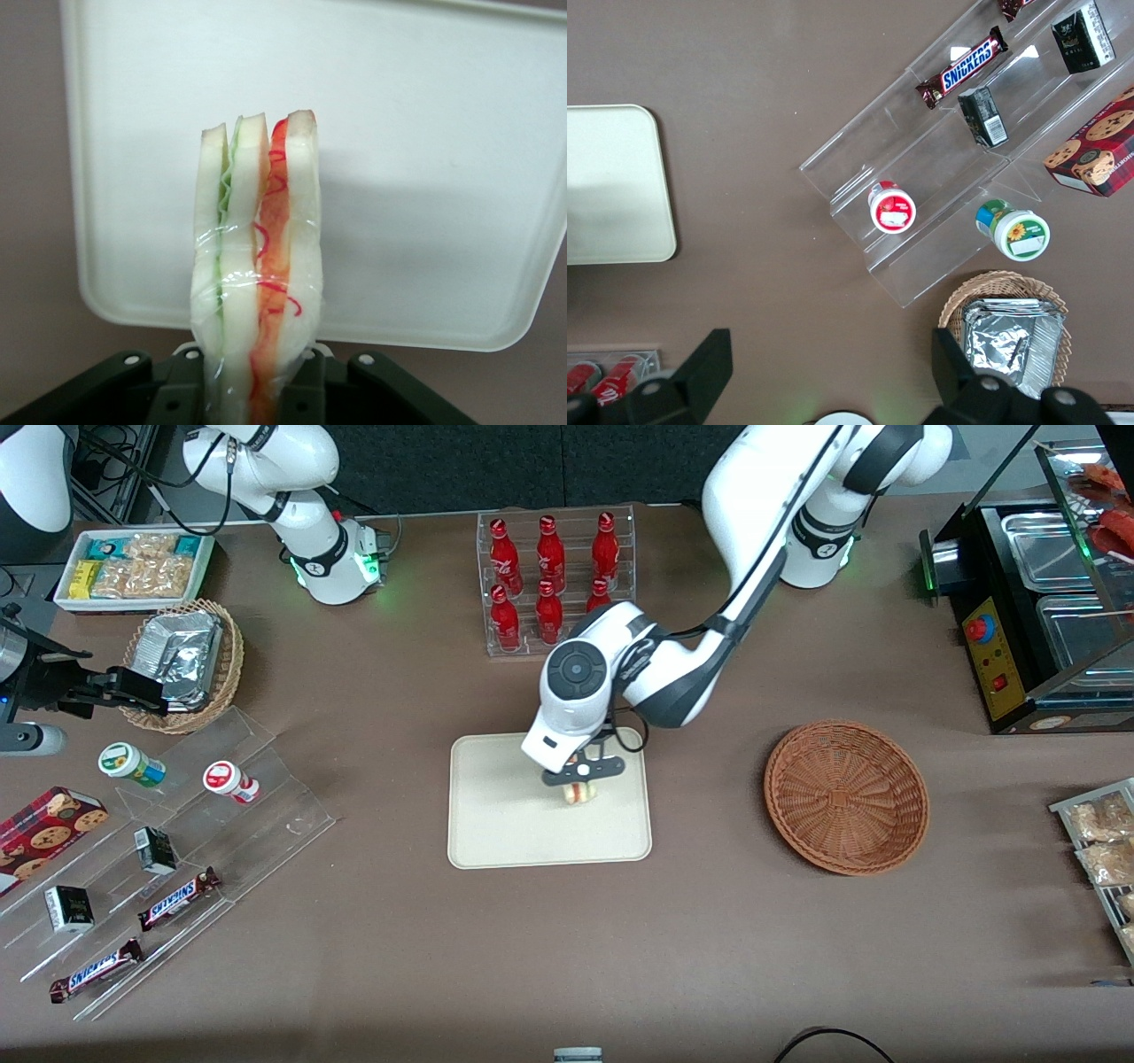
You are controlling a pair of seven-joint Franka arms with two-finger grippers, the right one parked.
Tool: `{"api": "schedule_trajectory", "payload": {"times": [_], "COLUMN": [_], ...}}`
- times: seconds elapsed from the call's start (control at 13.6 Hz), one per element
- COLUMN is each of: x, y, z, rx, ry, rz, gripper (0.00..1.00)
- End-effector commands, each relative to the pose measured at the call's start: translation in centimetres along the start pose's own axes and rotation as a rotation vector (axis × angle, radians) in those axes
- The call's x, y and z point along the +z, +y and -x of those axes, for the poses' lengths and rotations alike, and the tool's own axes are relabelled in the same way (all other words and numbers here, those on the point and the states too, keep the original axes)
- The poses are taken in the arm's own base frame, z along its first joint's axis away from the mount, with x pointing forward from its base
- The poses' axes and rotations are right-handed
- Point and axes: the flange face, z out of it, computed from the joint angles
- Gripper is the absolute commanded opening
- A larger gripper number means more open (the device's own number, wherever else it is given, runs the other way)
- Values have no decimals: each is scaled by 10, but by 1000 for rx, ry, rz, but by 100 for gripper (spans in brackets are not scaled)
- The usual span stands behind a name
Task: Place sandwich from basket to tray
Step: 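Carry the sandwich over the cream tray and lower it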
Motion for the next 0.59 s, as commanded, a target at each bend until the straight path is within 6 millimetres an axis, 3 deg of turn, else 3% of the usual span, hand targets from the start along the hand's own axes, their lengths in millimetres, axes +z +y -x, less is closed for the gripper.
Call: {"api": "schedule_trajectory", "payload": {"times": [0.0,0.29,0.51], "x": [16,29,48], "y": [7,13,14], "z": [-13,-36,-38], "rx": [65,130,134], "ry": [13,26,26], "rz": [13,33,20], "gripper": [18,18,21]}}
